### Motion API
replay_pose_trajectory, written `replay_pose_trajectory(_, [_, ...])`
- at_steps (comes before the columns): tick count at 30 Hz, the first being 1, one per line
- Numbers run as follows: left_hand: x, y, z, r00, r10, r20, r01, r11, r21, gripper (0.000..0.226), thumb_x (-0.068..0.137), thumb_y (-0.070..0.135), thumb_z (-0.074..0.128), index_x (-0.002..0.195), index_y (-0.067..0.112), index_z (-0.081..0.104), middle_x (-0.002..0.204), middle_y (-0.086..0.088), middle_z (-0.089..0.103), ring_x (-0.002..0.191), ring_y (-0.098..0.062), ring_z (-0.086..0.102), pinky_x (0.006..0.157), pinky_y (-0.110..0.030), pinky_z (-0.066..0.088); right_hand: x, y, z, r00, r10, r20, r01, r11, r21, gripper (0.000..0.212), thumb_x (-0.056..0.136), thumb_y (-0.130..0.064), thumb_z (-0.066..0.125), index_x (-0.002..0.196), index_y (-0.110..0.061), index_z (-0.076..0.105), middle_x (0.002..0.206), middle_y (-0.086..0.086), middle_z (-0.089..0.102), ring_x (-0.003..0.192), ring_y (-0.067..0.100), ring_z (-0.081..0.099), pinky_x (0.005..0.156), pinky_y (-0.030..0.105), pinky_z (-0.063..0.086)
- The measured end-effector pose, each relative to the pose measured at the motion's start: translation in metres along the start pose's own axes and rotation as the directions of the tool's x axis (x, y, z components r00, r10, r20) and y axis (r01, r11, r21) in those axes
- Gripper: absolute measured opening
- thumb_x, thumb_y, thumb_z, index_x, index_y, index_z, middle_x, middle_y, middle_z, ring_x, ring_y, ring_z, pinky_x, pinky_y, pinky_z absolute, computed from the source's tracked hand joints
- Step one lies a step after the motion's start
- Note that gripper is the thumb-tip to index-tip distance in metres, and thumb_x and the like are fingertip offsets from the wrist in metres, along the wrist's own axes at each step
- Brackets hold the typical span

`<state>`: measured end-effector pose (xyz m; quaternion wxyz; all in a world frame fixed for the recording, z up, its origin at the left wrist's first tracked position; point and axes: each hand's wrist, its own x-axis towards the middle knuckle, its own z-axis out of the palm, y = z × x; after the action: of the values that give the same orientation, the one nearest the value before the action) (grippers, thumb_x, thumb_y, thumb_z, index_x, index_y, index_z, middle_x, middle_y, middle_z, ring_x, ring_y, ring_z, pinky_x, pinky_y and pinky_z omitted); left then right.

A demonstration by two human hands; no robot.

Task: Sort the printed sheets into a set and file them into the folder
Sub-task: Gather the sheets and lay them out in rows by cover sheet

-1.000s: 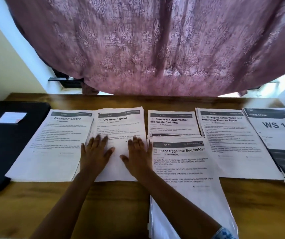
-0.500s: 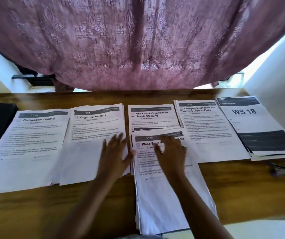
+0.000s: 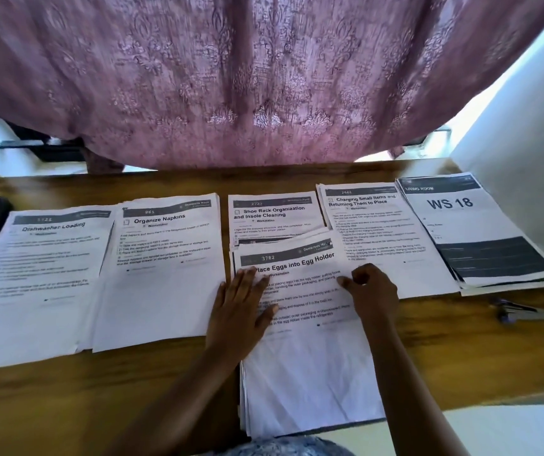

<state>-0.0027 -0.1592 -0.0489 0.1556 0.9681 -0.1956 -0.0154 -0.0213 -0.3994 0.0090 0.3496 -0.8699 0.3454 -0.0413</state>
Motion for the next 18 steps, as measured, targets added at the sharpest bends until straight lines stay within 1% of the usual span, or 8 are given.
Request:
replay_pose_trajectory(4, [0.001, -0.001, -0.002, 0.999, 0.026, 0.034, -0.025, 0.999, -0.038, 0.084, 0.081, 0.079, -0.004, 0.151, 0.038, 0.017, 0.161, 0.008, 0.006, 0.149, -0.012, -0.001, 0.118, -0.037, -0.003, 0.004, 0.002, -0.006, 0.998, -0.061, -0.018, 0.060, 0.997, -0.051, 0.019, 0.080, -0.037, 0.073, 0.080, -0.020, 0.066, 0.085, -0.001, 0.068, 0.079, 0.020, 0.060, 0.064, 0.027, 0.036])
replay_pose_trajectory(8, [0.000, 0.001, -0.005, 1.000, 0.002, 0.014, -0.001, 0.994, -0.108, 0.093, 0.077, 0.082, -0.010, 0.152, 0.034, 0.016, 0.161, 0.008, 0.002, 0.148, -0.010, -0.003, 0.118, -0.035, -0.005, 0.002, 0.000, -0.013, 0.982, -0.176, -0.064, 0.159, 0.965, -0.210, 0.023, 0.091, -0.035, 0.061, 0.100, -0.016, 0.072, 0.096, 0.008, 0.071, 0.088, 0.029, 0.063, 0.067, 0.026, 0.036])
replay_pose_trajectory(10, [0.000, 0.001, -0.005, 0.999, -0.019, 0.027, 0.023, 0.988, -0.151, 0.095, 0.075, 0.083, -0.011, 0.153, 0.032, 0.012, 0.160, 0.010, 0.001, 0.147, -0.007, -0.005, 0.120, -0.035, -0.004, 0.001, 0.001, -0.017, 0.954, -0.265, -0.138, 0.238, 0.953, -0.186, 0.024, 0.093, -0.031, 0.058, 0.104, -0.015, 0.072, 0.096, 0.011, 0.072, 0.087, 0.032, 0.064, 0.069, 0.029, 0.040])
replay_pose_trajectory(11, [0.001, 0.001, -0.006, 0.999, -0.030, 0.029, 0.035, 0.983, -0.181, 0.096, 0.074, 0.084, -0.010, 0.153, 0.032, 0.009, 0.160, 0.011, 0.001, 0.147, -0.004, -0.006, 0.120, -0.035, -0.004, 0.000, 0.002, -0.019, 0.935, -0.304, -0.185, 0.284, 0.951, -0.126, 0.023, 0.093, -0.029, 0.058, 0.105, -0.014, 0.072, 0.097, 0.011, 0.072, 0.087, 0.032, 0.065, 0.071, 0.030, 0.043])
replay_pose_trajectory(13, [0.003, 0.001, -0.009, 0.997, -0.063, 0.054, 0.075, 0.960, -0.271, 0.094, 0.077, 0.084, 0.002, 0.153, 0.031, 0.007, 0.160, 0.011, 0.003, 0.146, -0.003, -0.004, 0.120, -0.034, -0.004, 0.001, 0.001, -0.024, 0.901, -0.344, -0.264, 0.371, 0.927, 0.058, 0.021, 0.093, -0.024, 0.060, 0.105, -0.011, 0.071, 0.098, 0.010, 0.073, 0.085, 0.024, 0.065, 0.072, 0.027, 0.045])
replay_pose_trajectory(15, [0.006, 0.004, -0.019, 0.992, -0.094, 0.089, 0.125, 0.868, -0.480, 0.083, 0.085, 0.076, 0.024, 0.154, 0.031, 0.010, 0.160, 0.011, 0.015, 0.147, -0.005, 0.008, 0.119, -0.034, -0.003, 0.003, -0.008, -0.030, 0.887, -0.351, -0.301, 0.421, 0.882, 0.213, 0.018, 0.093, -0.019, 0.060, 0.103, -0.007, 0.070, 0.096, 0.011, 0.071, 0.083, 0.018, 0.061, 0.069, 0.021, 0.043])
replay_pose_trajectory(16, [0.007, 0.006, -0.026, 0.992, -0.095, 0.080, 0.124, 0.795, -0.593, 0.077, 0.088, 0.069, 0.034, 0.152, 0.033, 0.014, 0.157, 0.014, 0.023, 0.145, -0.004, 0.017, 0.120, -0.033, 0.001, 0.004, -0.015, -0.032, 0.893, -0.337, -0.299, 0.422, 0.857, 0.295, 0.016, 0.093, -0.017, 0.059, 0.101, -0.007, 0.069, 0.095, 0.010, 0.070, 0.084, 0.018, 0.061, 0.072, 0.022, 0.047])
replay_pose_trajectory(18, [0.006, 0.006, -0.048, 0.992, -0.128, 0.014, 0.097, 0.675, -0.732, 0.064, 0.090, 0.053, 0.054, 0.147, 0.036, 0.028, 0.144, 0.021, 0.043, 0.135, -0.001, 0.037, 0.116, -0.025, 0.019, 0.007, -0.035, -0.029, 0.911, -0.315, -0.268, 0.406, 0.801, 0.440, 0.014, 0.094, -0.018, 0.059, 0.099, -0.009, 0.068, 0.097, 0.007, 0.069, 0.090, 0.022, 0.064, 0.084, 0.035, 0.054])
